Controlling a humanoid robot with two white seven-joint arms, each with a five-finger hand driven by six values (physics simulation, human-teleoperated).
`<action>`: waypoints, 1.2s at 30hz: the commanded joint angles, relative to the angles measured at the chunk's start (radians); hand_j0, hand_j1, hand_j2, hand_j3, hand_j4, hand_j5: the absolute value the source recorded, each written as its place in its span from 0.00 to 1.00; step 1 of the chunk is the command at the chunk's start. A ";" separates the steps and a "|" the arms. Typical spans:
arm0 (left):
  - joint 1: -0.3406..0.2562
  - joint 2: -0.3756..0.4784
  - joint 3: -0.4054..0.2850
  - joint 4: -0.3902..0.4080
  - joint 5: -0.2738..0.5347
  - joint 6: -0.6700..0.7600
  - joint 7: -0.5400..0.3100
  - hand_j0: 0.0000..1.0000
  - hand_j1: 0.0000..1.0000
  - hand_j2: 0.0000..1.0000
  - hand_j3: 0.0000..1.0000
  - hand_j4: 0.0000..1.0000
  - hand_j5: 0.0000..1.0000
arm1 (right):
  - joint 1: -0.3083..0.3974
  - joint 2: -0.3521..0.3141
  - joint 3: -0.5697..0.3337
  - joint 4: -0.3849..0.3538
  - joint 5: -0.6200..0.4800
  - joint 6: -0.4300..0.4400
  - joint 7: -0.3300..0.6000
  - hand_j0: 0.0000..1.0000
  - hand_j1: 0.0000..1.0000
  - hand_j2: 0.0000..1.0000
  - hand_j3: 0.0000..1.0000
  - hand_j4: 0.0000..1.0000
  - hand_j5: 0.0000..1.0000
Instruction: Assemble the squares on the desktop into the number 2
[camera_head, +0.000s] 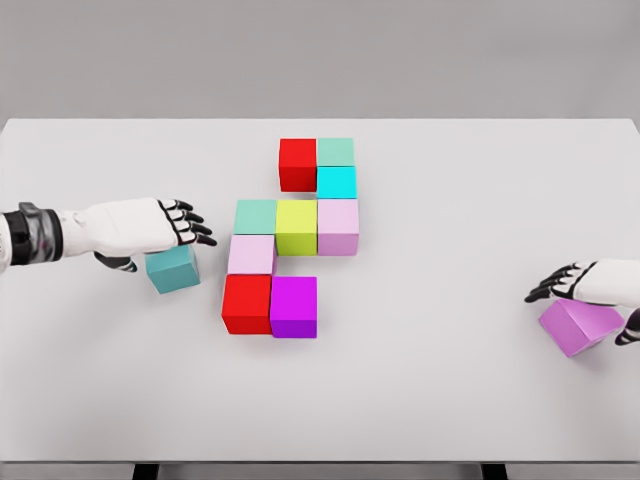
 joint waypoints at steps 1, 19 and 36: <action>0.000 -0.003 -0.009 0.006 -0.002 0.002 -0.002 1.00 1.00 1.00 1.00 1.00 1.00 | -0.002 0.005 0.004 0.003 0.003 0.002 0.000 1.00 1.00 1.00 1.00 1.00 1.00; 0.006 -0.017 -0.011 0.038 -0.023 0.002 -0.002 0.77 0.77 0.77 0.77 0.77 0.77 | 0.000 0.004 0.004 0.001 0.004 0.002 0.000 0.68 0.68 0.68 0.68 0.68 0.68; -0.075 -0.029 -0.018 0.145 0.067 0.002 0.000 0.40 0.40 0.40 0.40 0.40 0.40 | -0.028 0.125 -0.048 0.044 -0.005 0.002 0.000 0.66 0.66 0.66 0.66 0.66 0.66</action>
